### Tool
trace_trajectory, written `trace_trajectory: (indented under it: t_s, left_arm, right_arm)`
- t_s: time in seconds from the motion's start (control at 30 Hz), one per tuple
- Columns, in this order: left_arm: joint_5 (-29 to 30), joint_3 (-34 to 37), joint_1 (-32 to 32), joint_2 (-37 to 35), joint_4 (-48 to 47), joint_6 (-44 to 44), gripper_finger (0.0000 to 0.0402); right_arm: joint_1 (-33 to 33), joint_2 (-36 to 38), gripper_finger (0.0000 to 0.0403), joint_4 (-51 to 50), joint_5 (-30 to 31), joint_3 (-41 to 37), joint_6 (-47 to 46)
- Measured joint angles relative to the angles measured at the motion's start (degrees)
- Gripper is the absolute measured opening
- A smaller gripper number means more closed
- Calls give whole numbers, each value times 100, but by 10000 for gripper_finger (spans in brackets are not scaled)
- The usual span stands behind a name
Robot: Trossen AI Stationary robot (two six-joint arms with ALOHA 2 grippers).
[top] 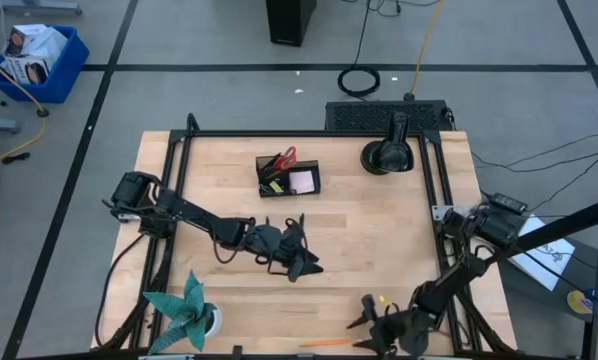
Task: Pick and place office supplies into organizer
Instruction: Put the orange pencil into the black desk organizer
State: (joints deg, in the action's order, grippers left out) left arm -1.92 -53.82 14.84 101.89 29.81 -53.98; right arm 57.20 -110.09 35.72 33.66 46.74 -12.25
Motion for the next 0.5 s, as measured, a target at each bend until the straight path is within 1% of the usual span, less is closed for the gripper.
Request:
trace_trajectory:
  t_s: [0.07, 0.17, 0.33, 0.5]
  left_arm:
    - [89, 0, 28, -2, 108, 148, 257]
    - [165, 0, 35, -2, 268, 235, 257]
    - [172, 0, 29, -7, 423, 277, 257]
    - [168, 0, 34, -7, 429, 410, 257]
  right_arm:
    - [2, -107, 214, -425, 196, 160, -332]
    - [12, -181, 209, -959, 214, 260, -713]
    - [64, -138, 206, -989, 230, 267, -909]
    - [110, -134, 206, -743, 215, 267, -950]
